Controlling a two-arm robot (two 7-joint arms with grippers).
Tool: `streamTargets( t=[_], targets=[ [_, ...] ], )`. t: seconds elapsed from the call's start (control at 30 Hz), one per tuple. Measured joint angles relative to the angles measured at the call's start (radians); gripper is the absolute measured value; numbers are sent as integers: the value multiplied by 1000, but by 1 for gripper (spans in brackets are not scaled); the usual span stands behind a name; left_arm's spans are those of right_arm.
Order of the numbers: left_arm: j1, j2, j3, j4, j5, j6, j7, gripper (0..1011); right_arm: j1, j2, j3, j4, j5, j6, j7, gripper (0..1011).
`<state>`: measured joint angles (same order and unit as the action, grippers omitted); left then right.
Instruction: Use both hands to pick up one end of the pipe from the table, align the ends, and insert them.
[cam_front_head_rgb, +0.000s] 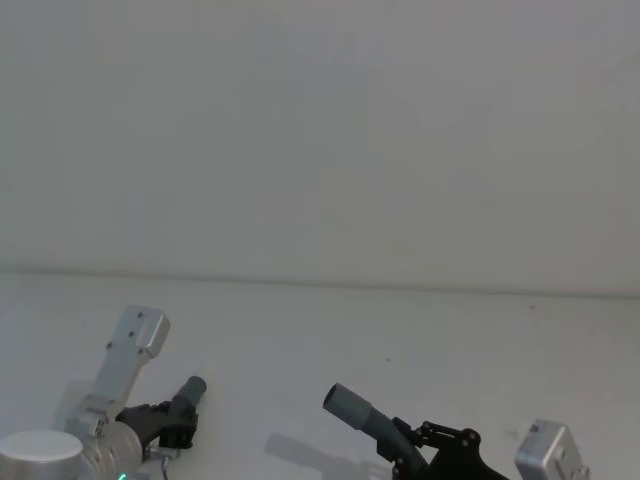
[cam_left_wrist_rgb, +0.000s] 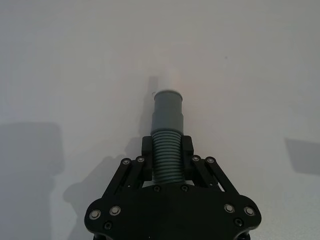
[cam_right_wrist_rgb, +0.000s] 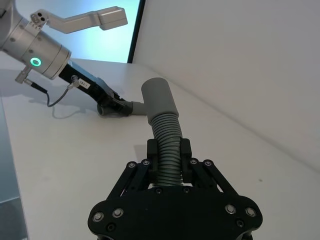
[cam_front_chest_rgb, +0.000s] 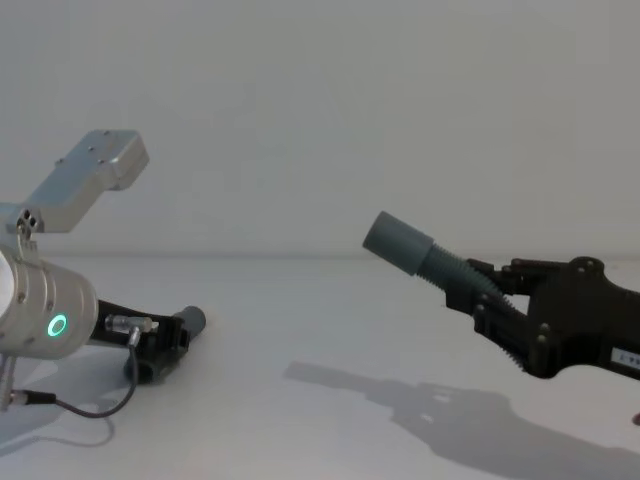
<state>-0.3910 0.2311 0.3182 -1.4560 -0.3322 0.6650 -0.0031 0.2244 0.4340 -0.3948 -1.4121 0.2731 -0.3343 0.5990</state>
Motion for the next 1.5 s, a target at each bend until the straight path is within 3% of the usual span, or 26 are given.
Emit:
streamTargets(
  t=[0.4, 0.7, 1.0, 1.5],
  targets=[
    [0, 2, 1, 0, 1, 0, -3, 295, -7, 14, -3, 4, -37, -60, -5, 227],
    [-8, 34, 25, -13, 14, -9, -52, 295, -10, 17, -4, 3, -50, -77, -9, 227],
    [-21, 92, 63, -40, 31, -41, -143, 295, -11, 19, -4, 2, -57, -87, -12, 227],
    [-41, 204, 108, -94, 40, -143, -344, 295, -12, 20, -3, 2, -61, -92, -13, 227]
  ],
)
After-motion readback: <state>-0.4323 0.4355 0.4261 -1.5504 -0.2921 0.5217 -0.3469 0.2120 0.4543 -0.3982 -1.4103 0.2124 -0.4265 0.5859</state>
